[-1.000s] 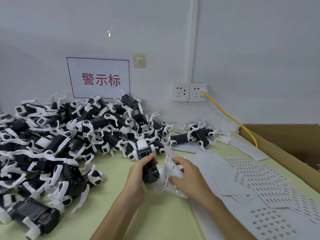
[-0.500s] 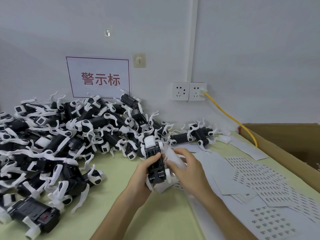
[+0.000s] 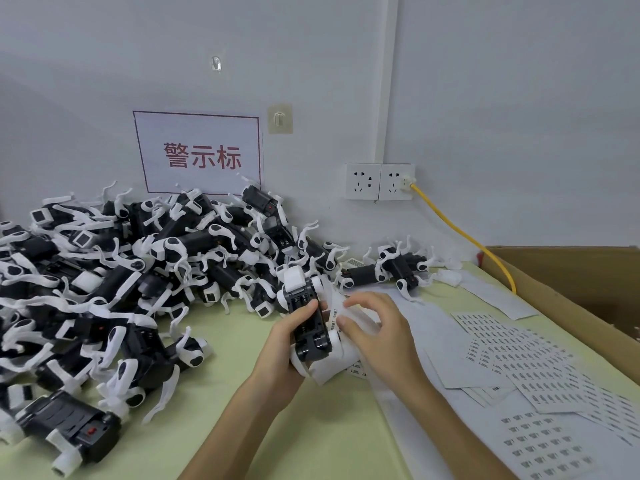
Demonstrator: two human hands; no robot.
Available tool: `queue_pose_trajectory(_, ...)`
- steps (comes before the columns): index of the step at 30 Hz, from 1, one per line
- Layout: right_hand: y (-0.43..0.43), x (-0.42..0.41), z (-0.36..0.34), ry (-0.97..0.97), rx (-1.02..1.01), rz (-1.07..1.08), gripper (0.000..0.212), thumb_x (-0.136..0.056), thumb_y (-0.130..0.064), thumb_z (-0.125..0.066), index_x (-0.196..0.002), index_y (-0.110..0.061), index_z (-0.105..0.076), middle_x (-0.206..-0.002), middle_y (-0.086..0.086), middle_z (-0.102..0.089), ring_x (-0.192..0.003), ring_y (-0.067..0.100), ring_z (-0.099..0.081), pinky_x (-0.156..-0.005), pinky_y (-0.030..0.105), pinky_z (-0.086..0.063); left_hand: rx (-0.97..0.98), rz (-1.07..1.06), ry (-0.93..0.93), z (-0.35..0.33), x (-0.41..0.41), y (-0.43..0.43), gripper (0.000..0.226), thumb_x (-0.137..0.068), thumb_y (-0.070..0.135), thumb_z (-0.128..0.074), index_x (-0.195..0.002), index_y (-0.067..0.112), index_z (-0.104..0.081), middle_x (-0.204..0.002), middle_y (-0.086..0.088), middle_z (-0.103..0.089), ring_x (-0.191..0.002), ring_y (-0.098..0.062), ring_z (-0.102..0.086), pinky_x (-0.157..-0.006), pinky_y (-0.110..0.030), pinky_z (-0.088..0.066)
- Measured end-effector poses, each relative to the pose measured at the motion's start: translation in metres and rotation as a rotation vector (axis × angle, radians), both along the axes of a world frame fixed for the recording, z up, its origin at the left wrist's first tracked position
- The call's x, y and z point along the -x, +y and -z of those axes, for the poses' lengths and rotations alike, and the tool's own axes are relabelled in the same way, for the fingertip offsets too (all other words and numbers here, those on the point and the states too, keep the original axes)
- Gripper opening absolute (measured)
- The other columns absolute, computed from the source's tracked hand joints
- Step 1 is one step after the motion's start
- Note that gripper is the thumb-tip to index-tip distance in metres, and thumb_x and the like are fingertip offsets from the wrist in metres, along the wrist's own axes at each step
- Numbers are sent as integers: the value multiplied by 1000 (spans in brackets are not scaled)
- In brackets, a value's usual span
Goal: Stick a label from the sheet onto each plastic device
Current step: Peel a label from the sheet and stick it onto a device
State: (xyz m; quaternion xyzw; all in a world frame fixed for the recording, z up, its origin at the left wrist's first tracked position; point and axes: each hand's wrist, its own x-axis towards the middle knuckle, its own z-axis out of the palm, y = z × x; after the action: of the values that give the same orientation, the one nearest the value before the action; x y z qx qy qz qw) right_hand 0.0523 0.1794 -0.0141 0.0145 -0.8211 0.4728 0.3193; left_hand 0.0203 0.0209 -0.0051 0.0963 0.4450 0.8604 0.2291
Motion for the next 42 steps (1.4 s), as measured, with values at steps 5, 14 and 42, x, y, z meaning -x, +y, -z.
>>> queue_pose_trajectory(5,2,0,-2,27,-71,84,19,-82,-24,-81,-90,-36,-69,-104,-17,-65,-106,8,-56,-93,24,-41,49,-31,63,-2,-3,1,24,-72,35,-76,-88,17,-81,-95,-5,-73,-82,-17,-72,-69,-27,-59)
queue_pose_trajectory(14,1,-3,-4,38,46,-59,17,-86,-15,-76,-87,-32,-77,-93,-20,-70,-83,2,-66,-64,9,-44,81,-59,112,-6,-6,2,26,-72,38,-75,-86,17,-81,-98,-10,-74,-88,-23,-73,-80,-34,-61)
queue_pose_trajectory(42,-1,-4,-4,-23,72,-72,16,-86,-8,-74,-73,-17,-77,-70,-7,-71,-63,17,-69,-65,45,-59,377,-315,295,8,-2,10,9,-86,13,-78,-92,8,-72,-70,4,-72,-66,-7,-69,-58,-17,-52)
